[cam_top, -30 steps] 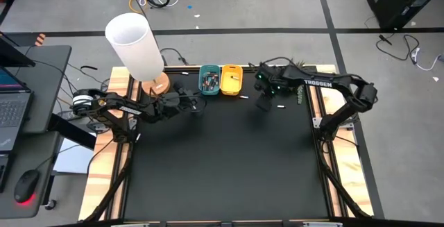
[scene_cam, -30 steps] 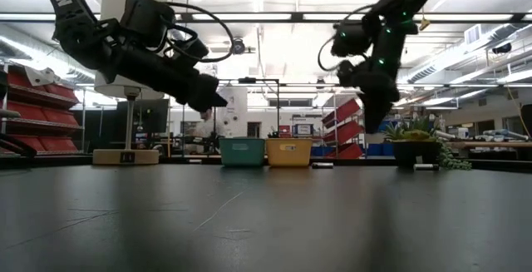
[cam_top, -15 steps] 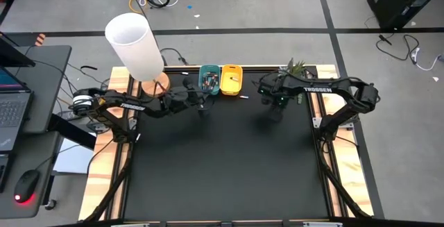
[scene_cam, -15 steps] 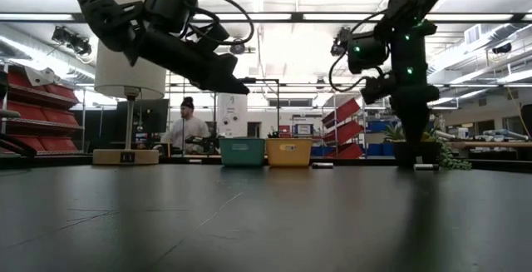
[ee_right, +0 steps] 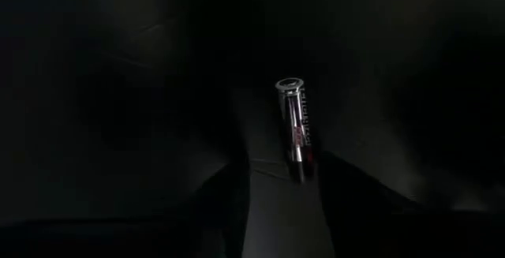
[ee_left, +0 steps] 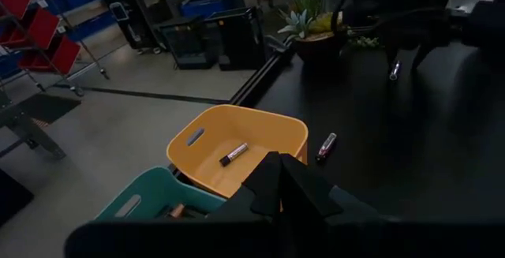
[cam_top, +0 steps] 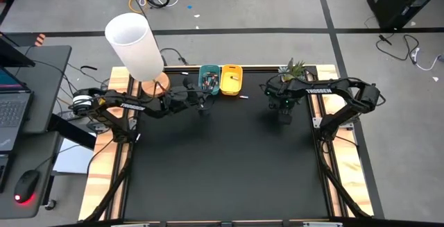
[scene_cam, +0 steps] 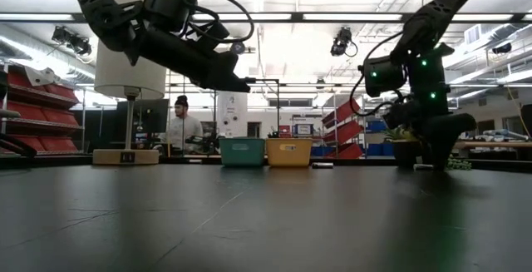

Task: Sort batteries
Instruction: Put the silver black battery into the yellow bin

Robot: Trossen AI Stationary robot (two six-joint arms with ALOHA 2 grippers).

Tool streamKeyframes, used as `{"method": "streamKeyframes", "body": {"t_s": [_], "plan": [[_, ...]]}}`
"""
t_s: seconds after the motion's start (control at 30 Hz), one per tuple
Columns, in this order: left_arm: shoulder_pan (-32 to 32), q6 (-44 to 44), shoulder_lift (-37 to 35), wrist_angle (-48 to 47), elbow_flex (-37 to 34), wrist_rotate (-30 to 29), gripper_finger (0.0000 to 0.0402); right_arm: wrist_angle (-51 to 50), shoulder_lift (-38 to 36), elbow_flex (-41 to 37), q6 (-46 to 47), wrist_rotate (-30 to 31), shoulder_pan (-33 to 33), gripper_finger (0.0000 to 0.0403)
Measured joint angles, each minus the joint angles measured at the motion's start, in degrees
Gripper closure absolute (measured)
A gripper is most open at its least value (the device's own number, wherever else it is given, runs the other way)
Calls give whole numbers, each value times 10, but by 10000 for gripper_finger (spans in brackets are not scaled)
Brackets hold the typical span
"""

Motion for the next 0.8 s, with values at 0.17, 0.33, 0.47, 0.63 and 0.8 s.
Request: {"method": "streamKeyframes", "body": {"t_s": [0.17,0.33,0.47,0.63,0.8], "plan": [[-1,0,0,20,0,32,376,0,1,1,4,-17,-4,322],[-1,11,0,40,0,35,376,17,1,3,31,-47,-8,390],[-1,29,0,53,0,37,375,23,2,9,37,-64,-14,382],[0,40,0,66,0,38,369,69,2,21,42,-114,-14,395],[0,43,0,92,0,106,363,189,-11,28,65,-217,-13,394]]}}
